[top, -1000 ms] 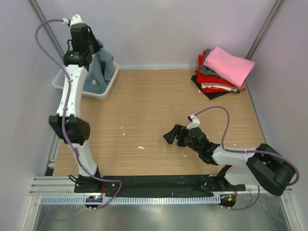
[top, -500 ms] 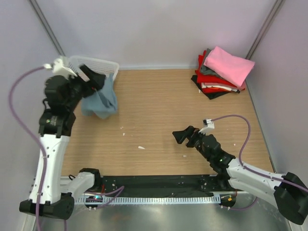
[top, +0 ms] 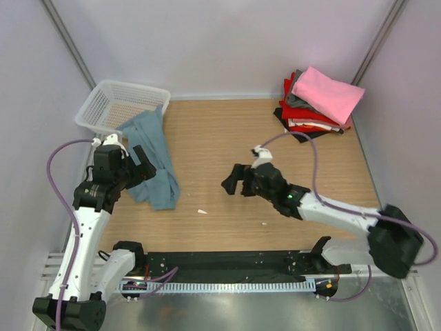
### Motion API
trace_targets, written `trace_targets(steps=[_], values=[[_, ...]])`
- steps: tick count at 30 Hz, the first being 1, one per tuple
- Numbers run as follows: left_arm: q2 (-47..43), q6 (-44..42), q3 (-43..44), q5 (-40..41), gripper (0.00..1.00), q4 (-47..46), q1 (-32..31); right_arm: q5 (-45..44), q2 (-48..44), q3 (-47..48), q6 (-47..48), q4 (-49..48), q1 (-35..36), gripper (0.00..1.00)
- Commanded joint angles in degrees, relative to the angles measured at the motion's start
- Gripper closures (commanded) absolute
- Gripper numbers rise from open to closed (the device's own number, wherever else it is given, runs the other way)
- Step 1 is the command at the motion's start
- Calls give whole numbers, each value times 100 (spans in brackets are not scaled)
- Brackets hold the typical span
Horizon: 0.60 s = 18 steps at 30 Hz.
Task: Fold and stack the t-shirts
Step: Move the tshirt to the center of the board
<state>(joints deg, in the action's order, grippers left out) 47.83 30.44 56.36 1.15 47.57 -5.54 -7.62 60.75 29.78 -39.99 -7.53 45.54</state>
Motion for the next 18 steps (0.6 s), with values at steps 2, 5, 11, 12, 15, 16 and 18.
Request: trace_targets(steps=[2,5,11,12,15,16,18], values=[[-274,-143,-213,421,8,-29,9,87,2302,1972,649,716,1005,2],[-598,-126,-318,754,8,172,9,94,3282,3312,773,1042,1543,8],[-1381,15,-459,1150,6,42,9,261,5673,6141,949,1858,2160,10],[-1504,32,-468,1177,6,24,9,261,6215,6484,949,2235,2248,10],[-1601,33,-512,1151,5,-20,9,182,6791,7383,897,2676,2319,12],[-1593,24,-512,1133,5,-11,9,86,7010,7558,870,2721,2310,12],[-1593,15,-512,1098,5,-2,9,-90,7091,7613,809,2783,2310,12]])
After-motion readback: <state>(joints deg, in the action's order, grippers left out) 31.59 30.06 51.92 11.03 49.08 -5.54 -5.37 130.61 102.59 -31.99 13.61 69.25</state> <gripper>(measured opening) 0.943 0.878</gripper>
